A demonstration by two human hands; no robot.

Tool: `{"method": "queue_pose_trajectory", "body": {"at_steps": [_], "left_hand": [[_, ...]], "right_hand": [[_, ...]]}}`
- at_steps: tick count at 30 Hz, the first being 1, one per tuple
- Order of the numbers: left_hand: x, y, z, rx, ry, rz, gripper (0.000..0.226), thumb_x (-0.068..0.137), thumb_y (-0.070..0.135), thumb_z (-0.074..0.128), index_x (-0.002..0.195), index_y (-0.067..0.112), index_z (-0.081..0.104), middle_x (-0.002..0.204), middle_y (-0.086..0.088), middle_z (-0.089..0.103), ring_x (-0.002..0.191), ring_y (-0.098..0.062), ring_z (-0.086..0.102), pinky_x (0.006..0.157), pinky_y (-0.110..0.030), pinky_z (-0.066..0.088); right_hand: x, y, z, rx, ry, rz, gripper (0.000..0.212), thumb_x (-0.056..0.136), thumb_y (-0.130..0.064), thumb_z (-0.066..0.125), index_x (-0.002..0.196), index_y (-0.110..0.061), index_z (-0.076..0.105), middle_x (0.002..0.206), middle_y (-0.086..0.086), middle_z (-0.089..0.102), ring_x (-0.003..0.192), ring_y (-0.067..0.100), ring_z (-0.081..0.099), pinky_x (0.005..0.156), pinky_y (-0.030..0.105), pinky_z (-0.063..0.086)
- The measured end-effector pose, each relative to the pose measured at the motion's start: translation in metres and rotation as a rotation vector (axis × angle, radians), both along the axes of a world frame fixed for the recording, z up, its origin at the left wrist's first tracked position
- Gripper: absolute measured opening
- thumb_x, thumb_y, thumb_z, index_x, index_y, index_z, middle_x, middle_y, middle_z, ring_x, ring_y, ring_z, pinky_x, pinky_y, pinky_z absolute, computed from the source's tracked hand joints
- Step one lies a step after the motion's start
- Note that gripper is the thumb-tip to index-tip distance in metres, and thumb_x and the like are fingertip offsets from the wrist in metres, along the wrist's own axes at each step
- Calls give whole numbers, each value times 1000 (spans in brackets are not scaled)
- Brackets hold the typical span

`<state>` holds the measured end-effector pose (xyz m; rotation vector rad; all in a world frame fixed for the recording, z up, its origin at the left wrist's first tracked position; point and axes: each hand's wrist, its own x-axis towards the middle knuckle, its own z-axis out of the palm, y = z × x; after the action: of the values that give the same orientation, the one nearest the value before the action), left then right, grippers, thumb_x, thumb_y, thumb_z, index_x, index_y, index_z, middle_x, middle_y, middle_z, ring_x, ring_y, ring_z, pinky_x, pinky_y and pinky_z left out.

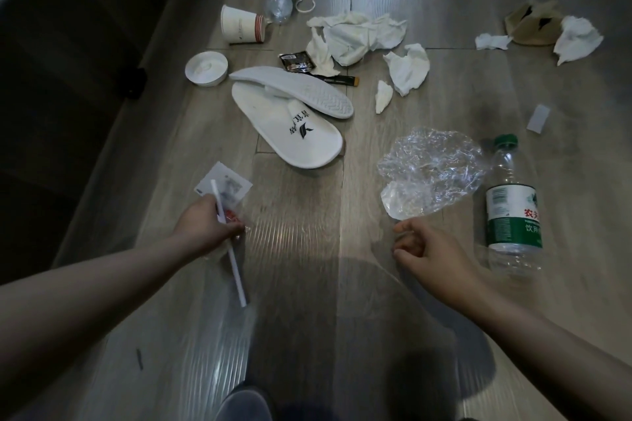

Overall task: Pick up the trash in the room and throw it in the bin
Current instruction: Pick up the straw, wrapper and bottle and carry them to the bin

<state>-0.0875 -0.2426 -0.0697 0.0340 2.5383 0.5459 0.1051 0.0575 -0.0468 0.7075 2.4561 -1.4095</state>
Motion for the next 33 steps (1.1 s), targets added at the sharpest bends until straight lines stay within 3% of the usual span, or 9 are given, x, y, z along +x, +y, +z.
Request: {"method": "queue_pose_trajectory", "body": {"at_steps": [4,9,11,15,20,24,27,31,33], "left_hand": [[-1,8,6,126,75,71,35,79,30,75,105,14,57,93,1,61,80,-15,59,58,-25,44],[-32,12,18,58,217,23,48,78,24,76,120,10,56,114,-11,61,100,-27,59,80,-37,50],[-40,13,14,-13,204,10,59,75,24,78,127,10,53,125,-16,50,106,-32,55,86,-38,48],[-44,18,8,-54,129,20,72,71,25,81,133,11,47,134,-19,38,110,-35,51,85,-39,47],[-48,20,5,-42,59,63,64,63,31,86,115,9,56,115,-15,56,86,-24,55,60,-30,44],[-36,40,14,18,31,65,43,65,28,86,96,8,65,95,-13,67,83,-25,60,64,-31,46],[-19,72,24,140,18,-6,35,64,29,87,87,11,67,82,-5,65,70,-15,59,54,-27,42],[2,122,37,300,-102,-89,27,69,23,83,89,12,68,83,-1,69,73,-14,68,58,-24,51],[8,144,40,337,-112,-138,28,70,22,83,91,12,67,85,-1,69,73,-13,68,59,-23,52]], "right_hand": [[-2,2,0,1,7,4,26,85,-6,64,103,-23,58,82,2,69,77,10,65,74,25,51],[-1,6,0,16,-6,2,25,84,-6,64,101,-22,59,83,2,69,76,9,65,71,21,49],[-1,6,0,13,1,-4,25,83,-6,64,101,-23,59,83,1,69,75,8,65,70,19,49],[0,6,-2,4,-3,1,26,84,-6,65,101,-24,58,84,0,68,74,5,64,65,13,47],[4,10,-5,7,0,-14,28,82,-5,64,97,-27,58,81,-1,67,69,2,62,66,14,47],[6,14,-5,10,-4,-28,27,82,-5,64,100,-25,59,83,-1,67,74,8,64,73,25,51],[8,19,-3,36,5,-47,28,82,-7,65,102,-25,58,86,-4,67,74,5,62,68,19,46],[13,33,4,110,33,-125,28,82,-8,66,102,-25,59,84,-7,66,73,1,61,62,9,42],[17,42,11,156,55,-169,25,83,-7,65,101,-23,60,82,-8,66,73,3,61,65,14,46]]}}
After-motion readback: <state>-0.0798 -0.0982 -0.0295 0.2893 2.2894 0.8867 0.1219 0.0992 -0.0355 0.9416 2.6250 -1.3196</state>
